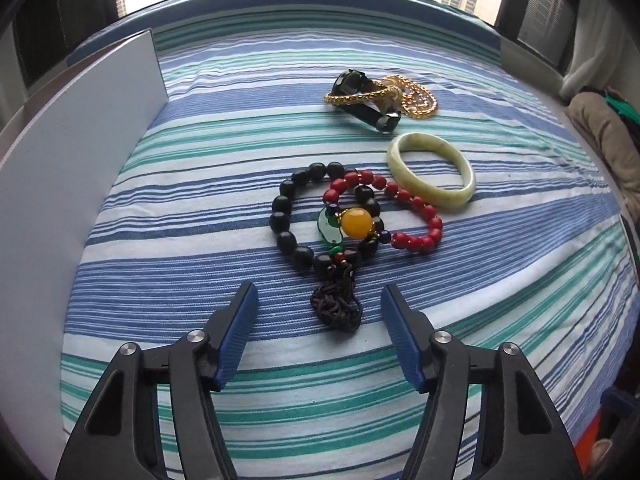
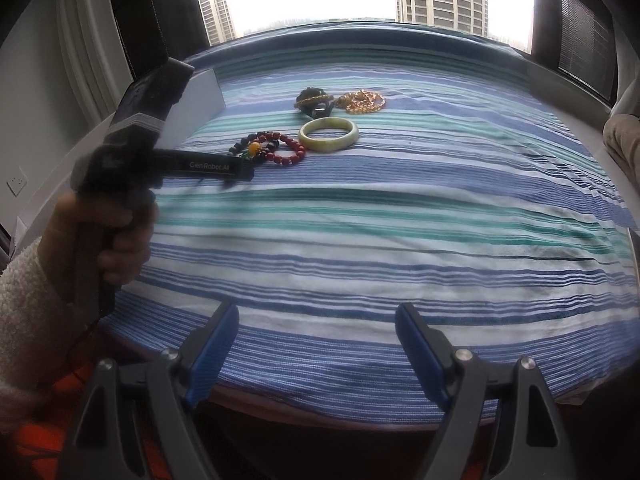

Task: Organize jewelry
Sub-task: 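Grasp the dark tassel pendant with green leaf with the left tool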

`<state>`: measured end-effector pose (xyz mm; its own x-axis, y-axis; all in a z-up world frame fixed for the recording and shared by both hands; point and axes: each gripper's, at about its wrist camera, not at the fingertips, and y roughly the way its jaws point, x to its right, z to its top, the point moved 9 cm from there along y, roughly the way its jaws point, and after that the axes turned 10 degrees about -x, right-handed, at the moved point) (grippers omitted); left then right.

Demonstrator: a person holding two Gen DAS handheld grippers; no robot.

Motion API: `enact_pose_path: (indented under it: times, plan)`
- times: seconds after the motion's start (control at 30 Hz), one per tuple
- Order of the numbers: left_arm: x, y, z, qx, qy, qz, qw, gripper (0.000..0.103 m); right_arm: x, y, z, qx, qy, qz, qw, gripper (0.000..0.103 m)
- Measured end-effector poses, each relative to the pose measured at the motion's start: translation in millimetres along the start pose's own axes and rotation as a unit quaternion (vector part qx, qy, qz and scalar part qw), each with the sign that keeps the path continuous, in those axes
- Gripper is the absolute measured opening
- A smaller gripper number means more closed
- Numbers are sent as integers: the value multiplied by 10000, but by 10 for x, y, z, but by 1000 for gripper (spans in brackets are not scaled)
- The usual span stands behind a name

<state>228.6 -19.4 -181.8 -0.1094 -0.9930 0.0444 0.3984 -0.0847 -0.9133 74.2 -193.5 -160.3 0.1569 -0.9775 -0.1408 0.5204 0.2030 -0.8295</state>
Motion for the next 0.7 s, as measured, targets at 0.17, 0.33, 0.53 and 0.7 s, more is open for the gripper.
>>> enact_pose_path:
  times: [0.17,0.33,0.53,0.7]
  plan:
    - [-85,-87,-100,-101,-92,-410,9991,12,-5,27,89,-63,16,174,9998,82]
    - [-258,-245,-342,-249,-234,-520,9981,12,-88,-28,497,43,-315,472,9984,82]
    - [-493,-367,-655,-380,-516,-486,9968,12,-391,383,1068,-224,-1123,756,9906,74]
    - [-578,-414,-765,-364,-659,-535,9957,12,-760,827,1499,-351,-1814,786,9796,41]
